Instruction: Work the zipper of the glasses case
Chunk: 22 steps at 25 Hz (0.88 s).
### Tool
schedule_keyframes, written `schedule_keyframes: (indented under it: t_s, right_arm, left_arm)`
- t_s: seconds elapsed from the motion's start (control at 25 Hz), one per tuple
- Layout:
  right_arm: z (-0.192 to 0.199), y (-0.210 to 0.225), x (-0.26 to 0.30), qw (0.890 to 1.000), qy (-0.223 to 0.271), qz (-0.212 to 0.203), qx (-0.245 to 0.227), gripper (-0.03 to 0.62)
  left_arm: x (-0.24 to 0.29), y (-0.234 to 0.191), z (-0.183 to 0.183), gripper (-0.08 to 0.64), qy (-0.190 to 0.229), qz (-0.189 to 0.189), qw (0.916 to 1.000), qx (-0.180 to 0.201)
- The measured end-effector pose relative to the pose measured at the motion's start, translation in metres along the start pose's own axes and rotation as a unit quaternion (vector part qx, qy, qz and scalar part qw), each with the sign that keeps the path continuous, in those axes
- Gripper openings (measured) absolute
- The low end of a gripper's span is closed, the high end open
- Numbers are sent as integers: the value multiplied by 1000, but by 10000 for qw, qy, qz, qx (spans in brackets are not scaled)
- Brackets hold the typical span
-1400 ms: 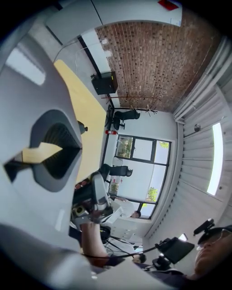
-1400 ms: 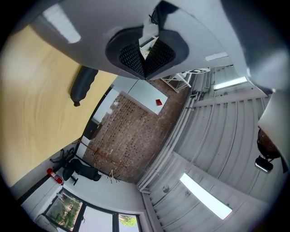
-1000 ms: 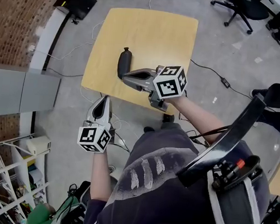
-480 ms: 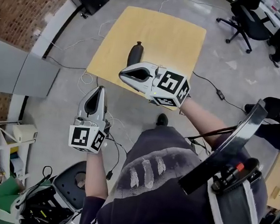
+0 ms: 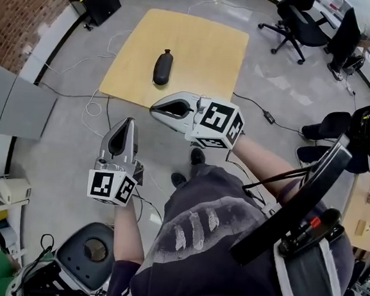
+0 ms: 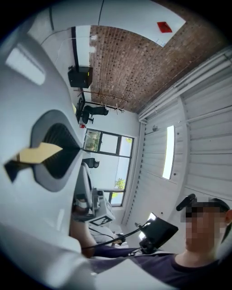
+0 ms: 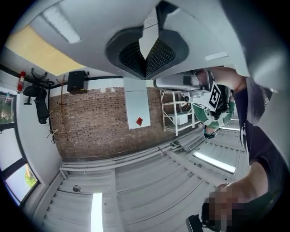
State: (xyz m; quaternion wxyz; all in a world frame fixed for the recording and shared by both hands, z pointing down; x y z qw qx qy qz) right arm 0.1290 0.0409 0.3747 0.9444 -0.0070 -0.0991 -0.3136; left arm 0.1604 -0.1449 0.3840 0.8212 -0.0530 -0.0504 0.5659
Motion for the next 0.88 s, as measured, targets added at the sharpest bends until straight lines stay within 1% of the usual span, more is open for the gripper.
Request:
schedule_keyframes:
  t_s: [0.04, 0.12, 0.2, 0.32, 0.44, 0.56, 0.68, 0.88]
  right_arm:
    - [1, -2, -4, 10000, -56, 13, 11, 2]
    - [2, -1, -12, 9999, -97, 32, 65, 2]
    - [2, 1, -19, 9999, -45, 49, 129, 2]
    - [1, 7, -28, 9998, 75, 64, 151, 2]
    - [3, 18, -48, 9997, 180, 60, 162, 2]
    - [6, 36, -82, 9993, 282, 68, 219, 2]
    - [16, 58, -127, 9991, 275, 128, 308, 2]
    - [34, 100, -204, 9972, 376, 241, 605, 2]
  left_arm:
    - [1, 5, 2, 0, -5, 56, 10000, -59]
    - [5, 16, 5, 0, -65, 139, 9999, -55]
    - [9, 25, 5, 0, -167, 189, 9997, -2]
    - [16, 34, 3, 0, -276, 249, 9993, -24]
    - [36, 52, -1, 0, -368, 266, 9990, 9]
    - [70, 80, -2, 0, -442, 356, 9983, 146]
    - [106, 120, 1, 1, -526, 463, 9972, 253]
    - [160, 182, 10, 2, -611, 539, 9964, 243]
Point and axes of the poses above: the fingertips, and each gripper's own axes: x forward along the fingers, y to its right, z out of its underside, the point moved 9 cm from there along -x, backward along the fingers, and after that the axes turned 8 degrees about z, right-handed, at the moved point
